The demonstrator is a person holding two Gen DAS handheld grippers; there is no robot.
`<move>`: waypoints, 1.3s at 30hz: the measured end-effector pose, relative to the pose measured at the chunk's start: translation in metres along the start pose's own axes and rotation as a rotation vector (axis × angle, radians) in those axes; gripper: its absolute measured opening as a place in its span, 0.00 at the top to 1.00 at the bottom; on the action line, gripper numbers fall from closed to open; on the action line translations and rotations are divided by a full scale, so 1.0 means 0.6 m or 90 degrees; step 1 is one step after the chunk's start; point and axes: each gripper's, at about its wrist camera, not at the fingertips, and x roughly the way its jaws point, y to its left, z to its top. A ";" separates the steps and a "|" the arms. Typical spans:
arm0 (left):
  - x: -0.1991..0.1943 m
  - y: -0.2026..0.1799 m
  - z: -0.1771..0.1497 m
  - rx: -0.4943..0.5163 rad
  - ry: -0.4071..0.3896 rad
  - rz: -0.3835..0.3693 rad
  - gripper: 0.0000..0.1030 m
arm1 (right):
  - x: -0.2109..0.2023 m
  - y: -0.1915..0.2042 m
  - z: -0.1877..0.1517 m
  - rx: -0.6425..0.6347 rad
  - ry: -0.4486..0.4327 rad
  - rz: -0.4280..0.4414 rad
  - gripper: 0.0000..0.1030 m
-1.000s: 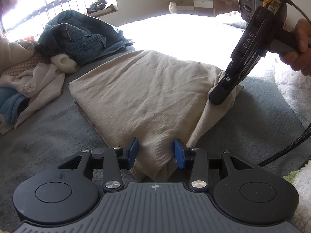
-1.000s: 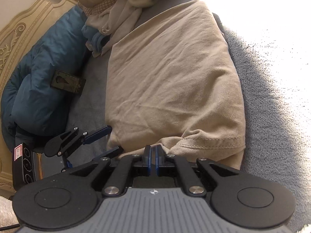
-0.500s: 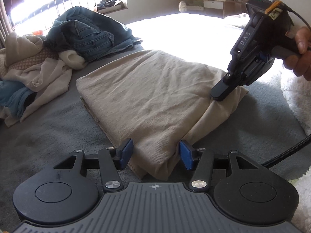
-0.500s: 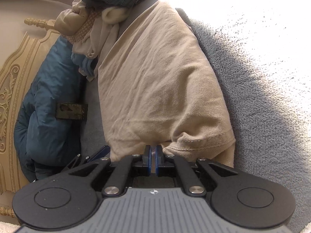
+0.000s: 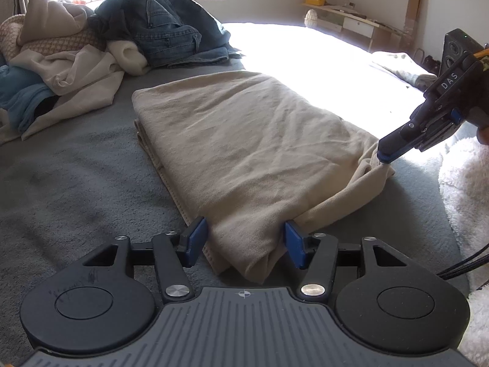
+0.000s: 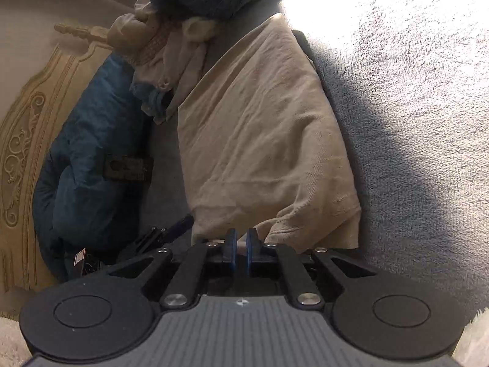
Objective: Fold clothes
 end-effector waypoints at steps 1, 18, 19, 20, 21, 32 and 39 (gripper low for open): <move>-0.008 0.003 0.001 -0.004 -0.001 -0.004 0.47 | 0.004 -0.004 -0.004 0.018 0.007 0.014 0.88; 0.007 -0.075 0.059 0.159 -0.084 -0.091 0.66 | 0.041 -0.063 -0.057 0.238 -0.050 0.008 0.92; 0.010 -0.080 0.059 0.171 -0.083 -0.099 0.68 | 0.041 -0.064 -0.059 0.236 -0.049 0.003 0.93; 0.012 -0.084 0.059 0.182 -0.080 -0.108 0.72 | 0.042 -0.064 -0.060 0.234 -0.048 -0.003 0.94; 0.014 -0.088 0.058 0.191 -0.075 -0.115 0.72 | 0.043 -0.065 -0.061 0.233 -0.047 -0.008 0.95; 0.054 -0.126 0.044 0.295 0.016 -0.148 0.72 | 0.034 -0.057 -0.072 0.189 -0.060 -0.035 0.97; 0.061 -0.127 0.057 0.279 0.022 -0.134 0.72 | 0.027 -0.042 -0.073 0.132 -0.070 -0.052 0.97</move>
